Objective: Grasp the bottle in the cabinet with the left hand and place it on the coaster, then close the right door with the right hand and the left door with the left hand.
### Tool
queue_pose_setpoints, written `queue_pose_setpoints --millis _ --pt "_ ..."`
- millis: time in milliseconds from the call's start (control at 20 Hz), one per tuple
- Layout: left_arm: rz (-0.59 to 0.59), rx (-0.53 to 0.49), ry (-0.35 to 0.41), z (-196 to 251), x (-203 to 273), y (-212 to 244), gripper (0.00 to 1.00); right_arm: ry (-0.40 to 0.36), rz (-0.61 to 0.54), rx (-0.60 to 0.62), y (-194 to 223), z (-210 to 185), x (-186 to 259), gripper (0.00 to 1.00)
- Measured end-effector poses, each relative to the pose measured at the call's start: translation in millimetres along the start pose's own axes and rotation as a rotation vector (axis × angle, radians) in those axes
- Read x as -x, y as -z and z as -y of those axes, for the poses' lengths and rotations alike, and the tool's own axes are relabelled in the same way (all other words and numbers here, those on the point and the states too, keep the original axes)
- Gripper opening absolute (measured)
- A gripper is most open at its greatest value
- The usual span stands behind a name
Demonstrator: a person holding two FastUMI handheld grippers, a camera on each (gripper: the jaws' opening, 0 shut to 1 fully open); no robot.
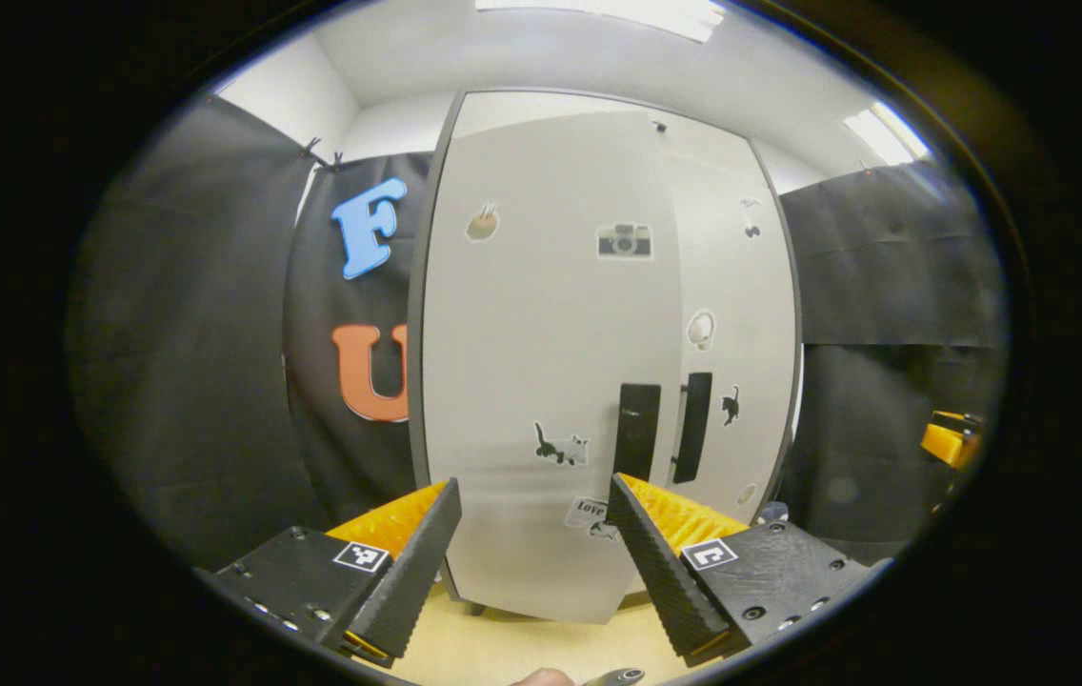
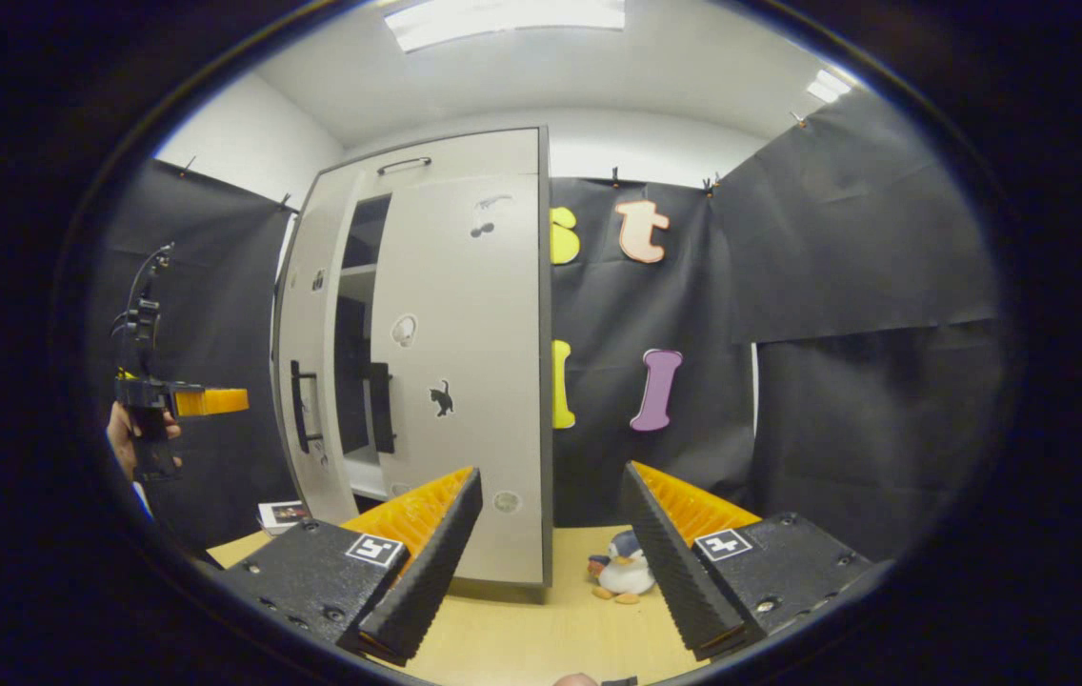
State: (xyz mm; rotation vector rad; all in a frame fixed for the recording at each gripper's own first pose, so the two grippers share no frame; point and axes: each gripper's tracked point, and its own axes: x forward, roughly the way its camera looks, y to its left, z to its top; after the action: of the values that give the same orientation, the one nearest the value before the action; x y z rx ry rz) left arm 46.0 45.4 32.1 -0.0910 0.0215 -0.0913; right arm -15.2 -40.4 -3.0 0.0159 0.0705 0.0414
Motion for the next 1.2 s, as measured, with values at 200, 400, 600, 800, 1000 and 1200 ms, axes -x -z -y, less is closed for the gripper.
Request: queue_pose_setpoints --millis 200,400,600,800,1000,1200 --pt "0.075 -0.053 -0.054 -10 26 -35 0.96 -0.007 0.041 0.009 -23 -14 -8 0.96" --pt "0.129 -0.077 -0.069 -10 52 -58 1.0 -0.028 0.114 0.03 -52 -34 -5 0.96" --pt "0.19 -0.041 -0.068 -14 81 -78 0.99 -0.073 0.158 0.013 -70 -54 -12 0.92" --pt "0.2 -0.027 -0.123 -27 103 -84 0.99 -0.111 0.181 0.015 -77 -71 -18 0.96" --pt "0.216 -0.047 -0.169 -49 130 -85 0.99 -0.146 0.186 0.012 -78 -84 -24 0.92" --pt "0.22 -0.069 -0.219 -63 147 -84 0.99 -0.166 0.183 -0.007 -74 -93 -29 0.96"
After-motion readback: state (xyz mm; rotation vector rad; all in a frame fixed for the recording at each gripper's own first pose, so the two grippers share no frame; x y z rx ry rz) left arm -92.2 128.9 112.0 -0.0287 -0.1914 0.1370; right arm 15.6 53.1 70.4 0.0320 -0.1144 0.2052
